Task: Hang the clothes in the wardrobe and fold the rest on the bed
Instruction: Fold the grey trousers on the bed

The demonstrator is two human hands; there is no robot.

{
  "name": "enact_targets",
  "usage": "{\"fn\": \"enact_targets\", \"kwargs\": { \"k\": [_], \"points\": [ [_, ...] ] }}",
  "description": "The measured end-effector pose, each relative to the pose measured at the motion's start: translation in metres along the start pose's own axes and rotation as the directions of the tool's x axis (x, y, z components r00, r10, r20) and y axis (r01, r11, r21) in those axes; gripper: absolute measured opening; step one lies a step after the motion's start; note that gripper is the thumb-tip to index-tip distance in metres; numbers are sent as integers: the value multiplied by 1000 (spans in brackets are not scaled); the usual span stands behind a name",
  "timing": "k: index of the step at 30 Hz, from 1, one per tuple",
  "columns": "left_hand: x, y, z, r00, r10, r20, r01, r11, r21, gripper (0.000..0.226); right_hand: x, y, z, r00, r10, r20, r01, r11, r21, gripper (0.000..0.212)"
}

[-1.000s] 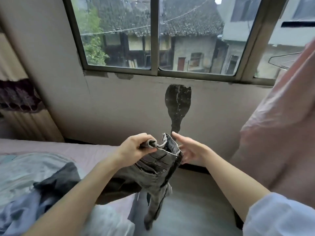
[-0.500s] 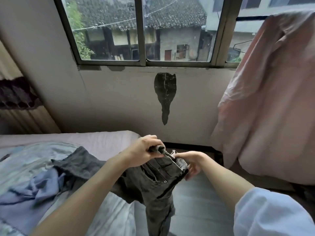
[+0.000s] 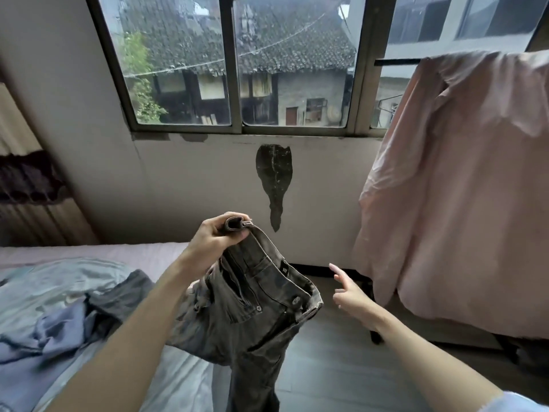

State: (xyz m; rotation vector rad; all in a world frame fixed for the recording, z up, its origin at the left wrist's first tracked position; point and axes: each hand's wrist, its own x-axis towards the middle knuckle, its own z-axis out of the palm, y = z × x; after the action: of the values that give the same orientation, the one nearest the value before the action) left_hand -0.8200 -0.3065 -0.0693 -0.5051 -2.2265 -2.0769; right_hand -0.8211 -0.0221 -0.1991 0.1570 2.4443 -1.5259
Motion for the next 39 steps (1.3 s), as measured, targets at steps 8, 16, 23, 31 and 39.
{"fn": "enact_targets", "kwargs": {
  "k": [8, 16, 23, 31, 39],
  "points": [
    [28, 65, -17, 979, 42, 199, 25, 947, -320, 19, 27, -88, -64, 906, -256, 338, 422, 469, -776, 118],
    [29, 65, -23, 941, 35, 336, 92, 931, -352, 15, 41, -152, -38, 776, -235, 586, 626, 405, -667, 91],
    [35, 48, -23, 989, -66, -134, 30, 966, -255, 13, 35, -115, -51, 842, -328, 428, 533, 628, -567, 14],
    [73, 62, 15, 923, 111, -367, -109, 994, 24, 28, 32, -100, -95, 828, -540, -153, 194, 532, -824, 21],
    [108, 157, 35, 925, 309, -220, -334, 939, -87, 27, 2, -201, -190, 549, -739, -391, 36, 488, -872, 33]
  ]
}}
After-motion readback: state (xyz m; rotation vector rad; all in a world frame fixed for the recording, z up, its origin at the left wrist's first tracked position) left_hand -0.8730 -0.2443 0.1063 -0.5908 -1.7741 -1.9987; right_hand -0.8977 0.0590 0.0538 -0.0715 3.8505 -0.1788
